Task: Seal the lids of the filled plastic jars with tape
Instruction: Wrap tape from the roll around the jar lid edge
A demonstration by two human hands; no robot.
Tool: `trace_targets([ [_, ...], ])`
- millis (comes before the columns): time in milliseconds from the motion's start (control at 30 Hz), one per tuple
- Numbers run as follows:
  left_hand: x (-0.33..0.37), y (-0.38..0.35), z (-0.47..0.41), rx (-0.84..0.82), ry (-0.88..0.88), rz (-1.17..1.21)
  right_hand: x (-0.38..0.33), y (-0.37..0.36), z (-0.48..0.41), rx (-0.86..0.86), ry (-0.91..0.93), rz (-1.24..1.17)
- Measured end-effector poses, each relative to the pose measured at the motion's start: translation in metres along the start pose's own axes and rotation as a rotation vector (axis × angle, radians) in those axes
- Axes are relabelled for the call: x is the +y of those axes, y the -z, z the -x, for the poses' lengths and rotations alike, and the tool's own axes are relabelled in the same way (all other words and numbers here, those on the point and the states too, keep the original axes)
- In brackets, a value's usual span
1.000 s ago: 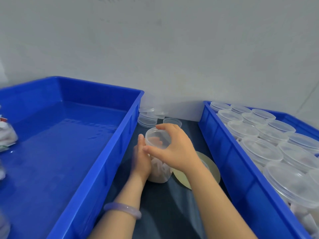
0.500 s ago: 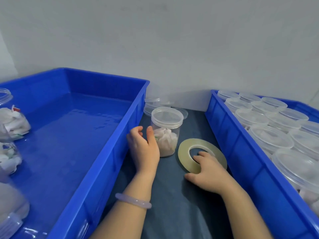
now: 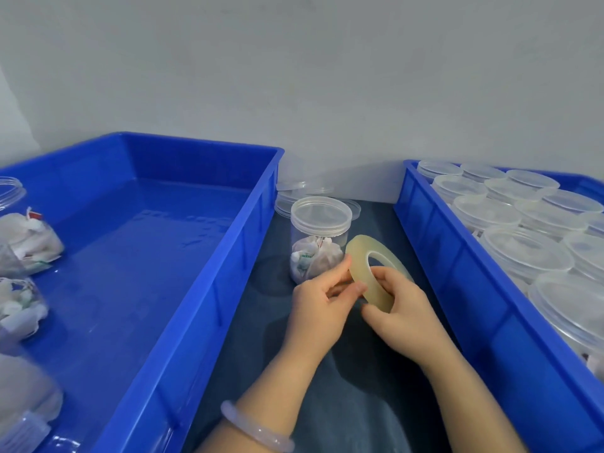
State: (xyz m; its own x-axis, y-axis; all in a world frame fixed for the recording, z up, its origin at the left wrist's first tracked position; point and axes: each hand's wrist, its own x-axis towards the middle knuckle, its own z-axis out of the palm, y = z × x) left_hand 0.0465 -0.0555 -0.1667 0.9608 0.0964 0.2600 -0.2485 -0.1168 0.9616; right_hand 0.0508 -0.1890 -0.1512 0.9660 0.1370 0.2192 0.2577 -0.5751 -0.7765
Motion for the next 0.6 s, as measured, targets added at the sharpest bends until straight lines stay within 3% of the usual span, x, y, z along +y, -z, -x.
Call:
trace_targets([
  [100, -0.0002, -0.0007, 0.0002, 0.139, -0.061, -0.056, 0.0003, -0.0054, -0.0002, 0.029, 0.038, -0.023],
  [267, 0.0004, 0.0025, -0.0024, 0.141, -0.026, 0.050, -0.0002, -0.0052, 0.0017, 0.051, 0.047, -0.027],
  [433, 0.0031, 0.0041, -0.0017, 0.188, -0.191, -0.198, -0.0010, -0.0048, 0.0023, 0.032, 0.039, -0.002],
  [600, 0.0049, 0.0068, -0.0012, 0.100, -0.325, -0.380, 0.0010, -0.0038, 0.0016, 0.057, 0.061, 0.055],
])
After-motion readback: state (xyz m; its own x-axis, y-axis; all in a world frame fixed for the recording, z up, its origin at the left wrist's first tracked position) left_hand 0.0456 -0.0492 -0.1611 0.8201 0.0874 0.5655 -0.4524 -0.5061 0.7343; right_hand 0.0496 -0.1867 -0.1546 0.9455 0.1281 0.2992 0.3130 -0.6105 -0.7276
